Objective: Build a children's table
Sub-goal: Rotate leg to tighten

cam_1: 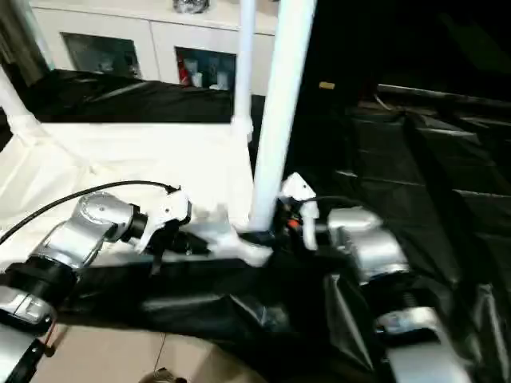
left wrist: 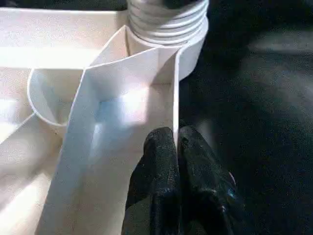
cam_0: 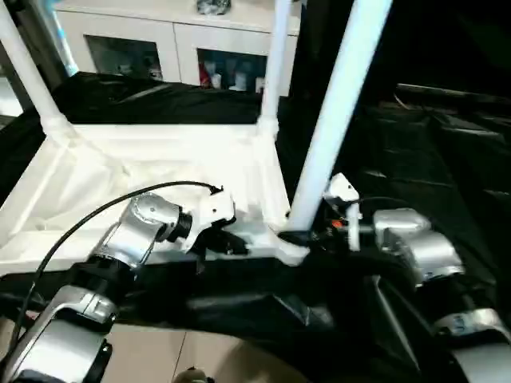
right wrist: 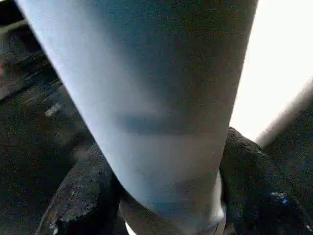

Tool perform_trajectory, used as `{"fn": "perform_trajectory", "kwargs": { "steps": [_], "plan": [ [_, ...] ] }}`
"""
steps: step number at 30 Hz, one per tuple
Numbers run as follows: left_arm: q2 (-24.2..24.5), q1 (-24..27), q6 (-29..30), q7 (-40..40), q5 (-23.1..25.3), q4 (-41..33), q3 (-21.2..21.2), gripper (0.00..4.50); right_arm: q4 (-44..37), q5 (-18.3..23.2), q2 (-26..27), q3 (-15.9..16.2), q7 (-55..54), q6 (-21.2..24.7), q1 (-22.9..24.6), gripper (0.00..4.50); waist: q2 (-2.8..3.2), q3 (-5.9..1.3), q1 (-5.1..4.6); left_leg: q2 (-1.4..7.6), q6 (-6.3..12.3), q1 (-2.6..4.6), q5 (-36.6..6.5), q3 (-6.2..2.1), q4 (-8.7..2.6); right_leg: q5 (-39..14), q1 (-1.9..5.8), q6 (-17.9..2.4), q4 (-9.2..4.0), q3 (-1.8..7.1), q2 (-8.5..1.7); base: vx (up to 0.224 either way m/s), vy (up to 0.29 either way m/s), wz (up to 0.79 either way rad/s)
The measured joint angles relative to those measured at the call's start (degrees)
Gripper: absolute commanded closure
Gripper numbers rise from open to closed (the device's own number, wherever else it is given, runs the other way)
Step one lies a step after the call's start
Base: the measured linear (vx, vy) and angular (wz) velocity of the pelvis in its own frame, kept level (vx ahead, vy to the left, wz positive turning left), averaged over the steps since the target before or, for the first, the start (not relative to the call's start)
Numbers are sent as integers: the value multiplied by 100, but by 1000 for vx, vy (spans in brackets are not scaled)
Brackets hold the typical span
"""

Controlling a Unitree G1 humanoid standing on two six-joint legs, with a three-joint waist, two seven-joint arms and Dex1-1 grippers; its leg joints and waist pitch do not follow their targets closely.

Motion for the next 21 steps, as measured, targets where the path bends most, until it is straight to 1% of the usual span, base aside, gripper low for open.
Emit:
{"fn": "perform_trajectory", "kwargs": {
  "steps": [1, 3, 5, 6, 8, 12, 13, 14, 15, 17, 20, 21],
  "plan": [
    [-176, -81, 108, 287, 35, 119, 37, 450, 187, -1, 149, -169, -494, -18, -93, 207, 0, 0, -47, 0, 0, -1, 0, -9, 0, 0, 6, 0, -27, -18, -5, 0, 0, 0],
    [-395, -155, 254, 623, 51, 237, 78, 450, 436, 33, 315, -376, -1098, -43, -216, 207, 3, 2, -161, 4, 1, -6, -1, -50, -4, 0, 34, 0, -108, -105, -24, 0, 0, 0],
    [-642, -260, 419, 1018, 74, 389, 132, 450, 699, 37, 481, -583, -1704, -55, -391, 207, 8, 0, -230, -3, 2, -4, -2, -53, -1, 0, 37, 0, -123, -181, -85, 0, 0, 0],
    [-761, -316, 496, 1221, 74, 492, 185, 450, 844, 64, 573, -688, -1975, -99, -481, 207, 11, 1, -255, -7, 7, -4, -5, -52, -1, 0, 38, 0, -126, -197, -101, 0, 0, 0],
    [-1009, -475, 679, 1667, 125, 689, 226, 450, 1153, 80, 739, -863, -2590, -161, -689, 207, 15, 2, -284, -6, 9, -3, -6, -54, -1, 0, 41, 0, -140, -226, -112, 0, 0, 0],
    [-1266, -632, 768, 2071, 211, 905, 265, 450, 1430, 53, 896, -1050, -3199, -309, -866, 207, 38, 10, -315, 1, 16, -3, -12, -74, -6, 0, 72, 0, -204, -350, -164, 0, 0, 0],
    [-1300, -635, 768, 2123, 237, 919, 273, 450, 1462, 34, 912, -1072, -3263, -328, -884, 207, 47, 11, -325, 2, 20, -1, -14, -77, -6, 0, 84, 0, -220, -395, -184, 0, 0, 0],
    [-1322, -644, 768, 2179, 261, 946, 267, 450, 1516, 11, 942, -1099, -3336, -345, -908, 207, 67, 6, -333, 6, 22, 6, -16, -95, -6, 0, 112, 0, -252, -445, -196, 0, 0, 0],
    [-1329, -650, 767, 2196, 278, 963, 257, 450, 1538, -12, 956, -1100, -3370, -348, -916, 208, 83, 3, -340, 7, 24, 10, -19, -119, -7, 0, 134, 0, -284, -472, -196, 0, 0, 0],
    [-1329, -676, 765, 2218, 295, 1006, 257, 450, 1569, -44, 983, -1100, -3419, -371, -938, 208, 101, -3, -347, 4, 25, 4, -20, -135, -7, 0, 144, 1, -308, -488, -196, 0, 0, 0],
    [-1329, -734, 740, 2227, 296, 1105, 251, 450, 1659, -76, 1000, -1100, -3448, -444, -978, 208, 111, -1, -356, 2, 25, 9, -20, -137, -7, 0, 132, 1, -311, -491, -197, 0, 0, 0],
    [-1328, -755, 735, 2225, 298, 1132, 248, 450, 1676, -91, 1003, -1100, -3450, -462, -988, 208, 121, 3, -358, 2, 25, 10, -20, -146, -7, 0, 131, 1, -317, -504, -197, 0, 0, 0]
  ]
}}
